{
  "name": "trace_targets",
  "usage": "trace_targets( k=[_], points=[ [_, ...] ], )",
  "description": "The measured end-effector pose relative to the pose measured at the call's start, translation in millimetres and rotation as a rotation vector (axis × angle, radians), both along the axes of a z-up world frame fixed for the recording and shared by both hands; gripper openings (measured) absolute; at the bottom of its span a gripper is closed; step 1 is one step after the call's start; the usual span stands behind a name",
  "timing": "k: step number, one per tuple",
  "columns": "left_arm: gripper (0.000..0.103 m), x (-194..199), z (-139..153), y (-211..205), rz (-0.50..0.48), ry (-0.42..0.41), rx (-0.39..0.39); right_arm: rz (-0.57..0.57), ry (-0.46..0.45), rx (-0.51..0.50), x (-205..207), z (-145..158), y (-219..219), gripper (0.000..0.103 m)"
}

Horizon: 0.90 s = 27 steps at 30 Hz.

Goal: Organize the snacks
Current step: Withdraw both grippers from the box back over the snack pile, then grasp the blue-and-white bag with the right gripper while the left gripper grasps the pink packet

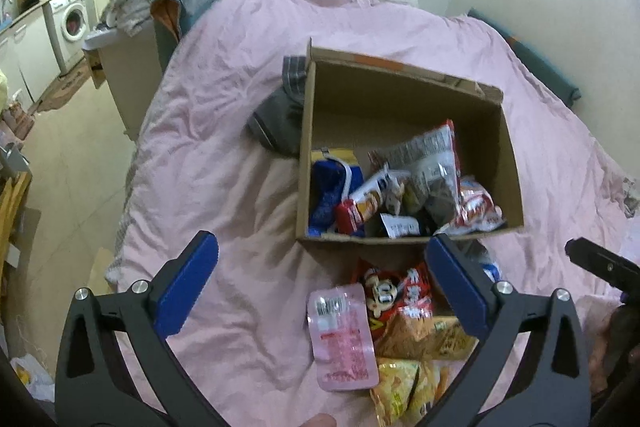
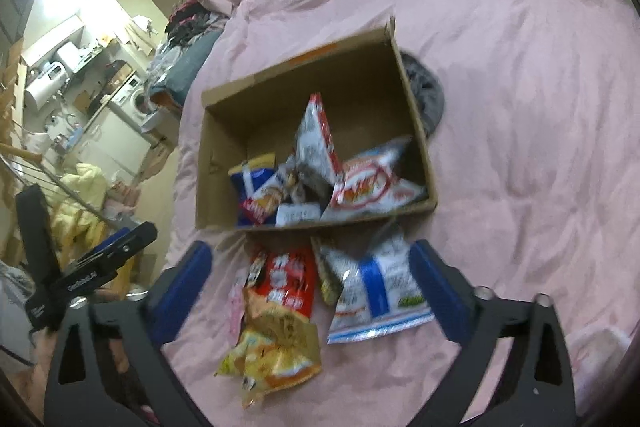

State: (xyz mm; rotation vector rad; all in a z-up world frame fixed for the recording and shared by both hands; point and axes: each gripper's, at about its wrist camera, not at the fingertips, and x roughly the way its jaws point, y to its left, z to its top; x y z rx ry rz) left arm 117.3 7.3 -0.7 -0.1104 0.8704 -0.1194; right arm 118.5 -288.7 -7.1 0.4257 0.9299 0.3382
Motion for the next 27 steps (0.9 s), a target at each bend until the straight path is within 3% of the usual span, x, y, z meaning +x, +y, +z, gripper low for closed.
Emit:
trace_targets(
  k=[4,9,16,21,27],
  points=[
    [0.103,-8,-6,-3,-0.001,0.027,0.009,-0.001,0.057,-0.016,-5,-13,-7,0.103],
    [0.103,-16,-16,-6,0.015,0.076,0.020,-0.095,0.101,-0.013,-13,-22,-34,0.103],
    [0.103,-15,-29,-3,0.041,0.160,-0.007,-0.144,0.274,0.047,-6,-57,-51,0.103],
    [0.103,-12,-33,4,0.061,0.191,-0.012,-0.100,0.381,-0.034,19,-85,-27,0.103],
    [0.103,-6,-45,20,0.096,0.257,-0.048,0.019,0.414,-0.216,53,-107,13,0.103]
  ],
)
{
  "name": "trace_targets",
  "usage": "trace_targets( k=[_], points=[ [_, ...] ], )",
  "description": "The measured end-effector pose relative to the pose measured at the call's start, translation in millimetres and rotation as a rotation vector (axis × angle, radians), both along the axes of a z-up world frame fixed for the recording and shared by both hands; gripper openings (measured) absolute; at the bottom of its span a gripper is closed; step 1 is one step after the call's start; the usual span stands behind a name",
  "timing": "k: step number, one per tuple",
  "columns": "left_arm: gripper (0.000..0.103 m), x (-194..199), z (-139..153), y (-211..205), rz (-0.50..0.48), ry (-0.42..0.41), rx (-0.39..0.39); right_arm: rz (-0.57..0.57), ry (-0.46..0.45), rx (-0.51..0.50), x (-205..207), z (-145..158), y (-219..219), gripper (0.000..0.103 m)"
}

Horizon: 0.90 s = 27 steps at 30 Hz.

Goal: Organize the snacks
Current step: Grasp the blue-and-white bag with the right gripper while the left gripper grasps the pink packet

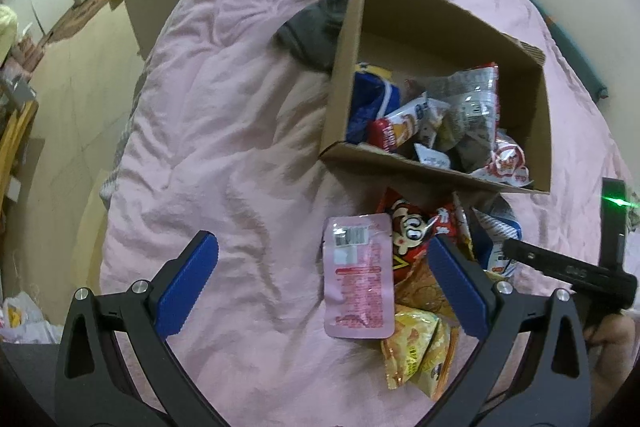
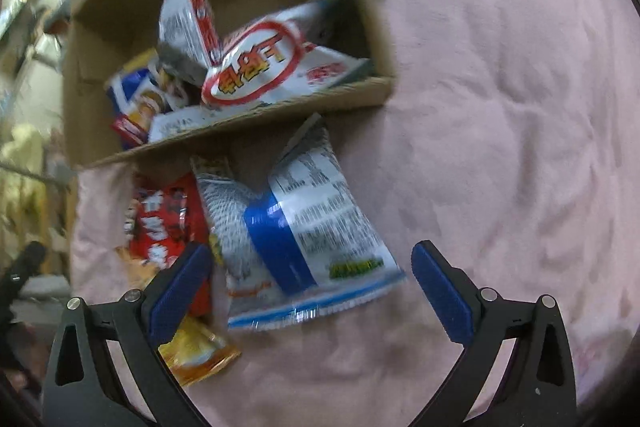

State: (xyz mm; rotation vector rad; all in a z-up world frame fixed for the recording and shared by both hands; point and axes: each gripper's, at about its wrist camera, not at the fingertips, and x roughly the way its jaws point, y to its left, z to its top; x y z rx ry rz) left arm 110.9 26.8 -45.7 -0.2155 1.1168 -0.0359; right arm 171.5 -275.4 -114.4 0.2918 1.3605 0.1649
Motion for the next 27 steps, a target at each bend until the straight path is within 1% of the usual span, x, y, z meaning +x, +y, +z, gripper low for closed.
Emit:
trace_targets(
  k=[3,4,5,6,7,9,10,12,15,17,20,21,23,25,26,27],
  points=[
    [0.102,2,-10,6,0.006,0.039,-0.002,0.031,0.021,-0.005,10,-11,10,0.102],
    [0.099,3,-16,7,0.008,0.062,-0.014,0.050,0.024,-0.021,12,-12,14,0.099],
    [0.096,4,-21,8,0.009,0.084,-0.028,0.061,0.023,-0.040,12,-14,16,0.093],
    [0.090,5,-28,8,0.006,0.113,-0.045,0.071,0.024,-0.064,12,-15,18,0.076],
    [0.085,6,-36,7,-0.001,0.140,-0.061,0.077,0.033,-0.078,10,-16,18,0.072],
    [0.082,8,-50,1,-0.019,0.190,-0.093,0.069,0.026,-0.061,6,-13,16,0.067],
    [0.082,8,-55,-3,-0.027,0.203,-0.103,0.068,0.017,-0.064,4,-10,13,0.066],
    [0.082,10,-65,-13,-0.056,0.232,-0.097,0.061,0.000,-0.065,-3,-5,8,0.066],
    [0.081,13,-77,-23,-0.075,0.269,-0.103,0.033,-0.016,-0.029,-17,6,2,0.066],
    [0.081,15,-82,-26,-0.074,0.281,-0.128,0.027,-0.035,-0.010,-23,15,-5,0.066],
    [0.081,18,-88,-34,-0.092,0.282,-0.130,0.012,-0.054,0.020,-32,25,-15,0.066],
    [0.081,18,-90,-35,-0.093,0.284,-0.136,0.010,-0.057,0.025,-28,27,-21,0.066],
    [0.073,19,-94,-36,-0.096,0.296,-0.158,0.004,-0.068,0.030,-31,30,-31,0.066],
    [0.056,19,-96,-39,-0.098,0.307,-0.176,-0.008,-0.071,0.039,-35,31,-45,0.066],
    [0.054,20,-96,-39,-0.099,0.307,-0.181,-0.014,-0.069,0.045,-36,34,-55,0.066],
    [0.054,20,-94,-39,-0.099,0.303,-0.179,-0.019,-0.069,0.052,-37,35,-57,0.066]
  ],
)
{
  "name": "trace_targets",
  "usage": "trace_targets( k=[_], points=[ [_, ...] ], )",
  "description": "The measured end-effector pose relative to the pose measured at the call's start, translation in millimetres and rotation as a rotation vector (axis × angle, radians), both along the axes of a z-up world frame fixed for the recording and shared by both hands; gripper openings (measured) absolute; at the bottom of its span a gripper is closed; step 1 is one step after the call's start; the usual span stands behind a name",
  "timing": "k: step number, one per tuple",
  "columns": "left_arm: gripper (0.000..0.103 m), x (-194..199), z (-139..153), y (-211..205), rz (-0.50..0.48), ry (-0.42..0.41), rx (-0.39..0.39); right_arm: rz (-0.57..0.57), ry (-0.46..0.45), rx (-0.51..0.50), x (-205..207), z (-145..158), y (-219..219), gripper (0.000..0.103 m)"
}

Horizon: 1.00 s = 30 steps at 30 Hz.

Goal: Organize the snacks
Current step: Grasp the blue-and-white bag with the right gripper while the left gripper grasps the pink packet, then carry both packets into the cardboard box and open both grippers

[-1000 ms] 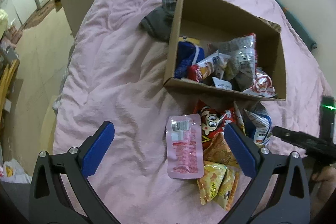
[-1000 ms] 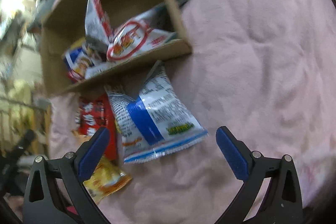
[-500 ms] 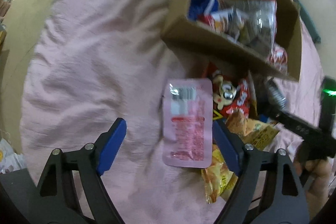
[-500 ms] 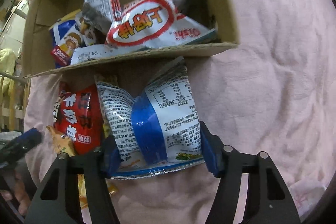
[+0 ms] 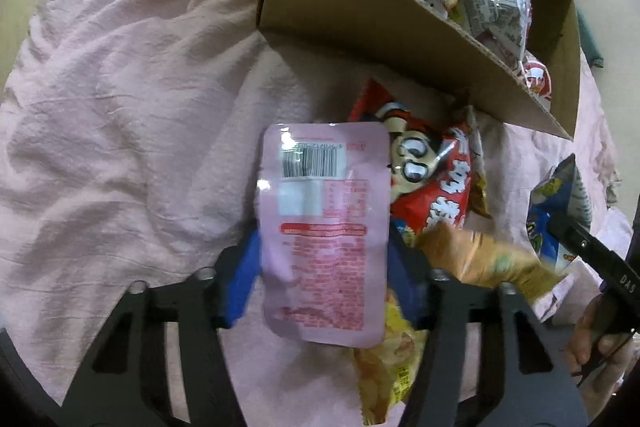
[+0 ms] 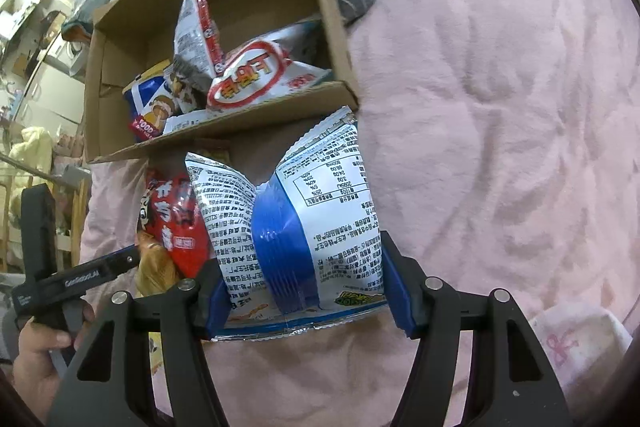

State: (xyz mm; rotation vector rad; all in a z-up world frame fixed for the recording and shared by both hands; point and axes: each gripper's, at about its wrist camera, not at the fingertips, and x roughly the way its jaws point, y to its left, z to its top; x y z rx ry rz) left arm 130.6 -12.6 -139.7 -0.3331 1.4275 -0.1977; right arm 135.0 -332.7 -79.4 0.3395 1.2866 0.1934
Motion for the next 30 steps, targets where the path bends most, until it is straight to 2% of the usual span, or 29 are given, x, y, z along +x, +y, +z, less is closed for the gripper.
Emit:
trace_targets(
  k=[8,14,18,22,30],
  points=[
    [0.049,-5,13,2,-0.005,-0.039,0.052,0.007,-0.037,0.036,-6,11,10,0.066],
    [0.048,-12,27,15,0.019,-0.091,0.127,0.049,-0.037,0.057,-9,12,22,0.066],
    [0.038,-19,43,25,0.043,-0.142,0.170,0.070,-0.053,0.092,-10,19,28,0.066],
    [0.032,-24,54,27,0.045,-0.178,0.176,0.094,-0.084,0.123,-16,28,32,0.066],
    [0.028,-27,57,26,0.041,-0.169,0.172,0.104,-0.119,0.158,-20,40,31,0.066]
  ],
)
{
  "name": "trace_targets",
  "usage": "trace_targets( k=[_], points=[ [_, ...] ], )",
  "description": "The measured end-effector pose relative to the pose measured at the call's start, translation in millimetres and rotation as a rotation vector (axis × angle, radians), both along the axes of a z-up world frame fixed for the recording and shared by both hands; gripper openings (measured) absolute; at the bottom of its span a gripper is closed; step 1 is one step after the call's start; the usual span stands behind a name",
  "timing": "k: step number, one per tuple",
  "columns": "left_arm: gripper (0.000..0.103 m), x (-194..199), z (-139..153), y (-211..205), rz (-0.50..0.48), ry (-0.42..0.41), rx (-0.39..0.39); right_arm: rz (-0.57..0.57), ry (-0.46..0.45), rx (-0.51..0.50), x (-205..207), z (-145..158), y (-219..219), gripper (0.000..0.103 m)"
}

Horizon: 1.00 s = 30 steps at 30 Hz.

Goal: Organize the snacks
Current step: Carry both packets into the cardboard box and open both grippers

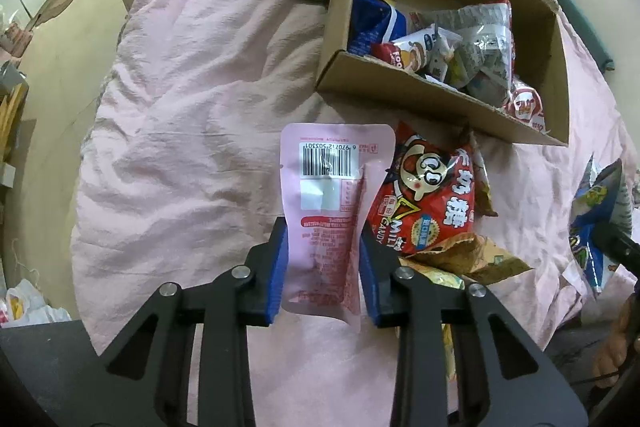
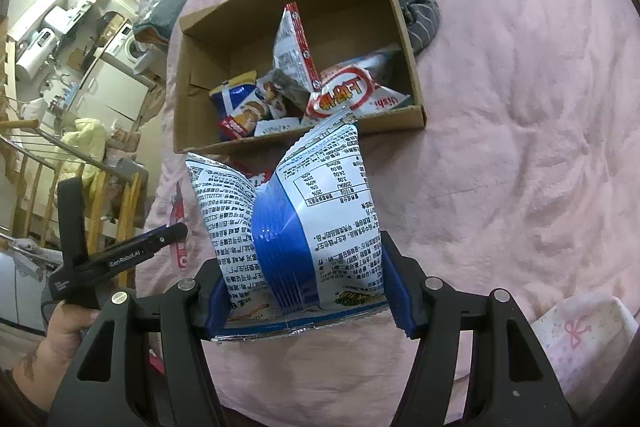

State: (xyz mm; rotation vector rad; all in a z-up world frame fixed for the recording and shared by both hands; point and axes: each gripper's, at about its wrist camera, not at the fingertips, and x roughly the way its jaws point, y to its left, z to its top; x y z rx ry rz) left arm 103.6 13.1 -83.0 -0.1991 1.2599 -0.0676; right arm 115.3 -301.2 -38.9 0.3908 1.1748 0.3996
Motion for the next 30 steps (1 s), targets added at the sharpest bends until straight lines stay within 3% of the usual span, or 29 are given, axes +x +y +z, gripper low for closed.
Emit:
trace_targets(
  k=[6,11,16,24,30],
  points=[
    [0.028,-2,33,1,-0.008,-0.069,0.014,-0.004,-0.033,0.039,-1,11,-5,0.066],
    [0.028,8,75,-5,-0.015,-0.177,0.008,-0.073,-0.181,0.061,-3,42,-20,0.066],
    [0.028,26,107,-26,-0.076,-0.279,0.044,-0.146,-0.233,0.082,7,53,-34,0.066],
    [0.028,63,108,-46,-0.099,-0.284,0.051,-0.163,-0.269,0.070,45,56,-25,0.066],
    [0.028,88,97,-53,-0.102,-0.267,0.060,-0.141,-0.248,0.023,82,45,-8,0.066]
  ],
)
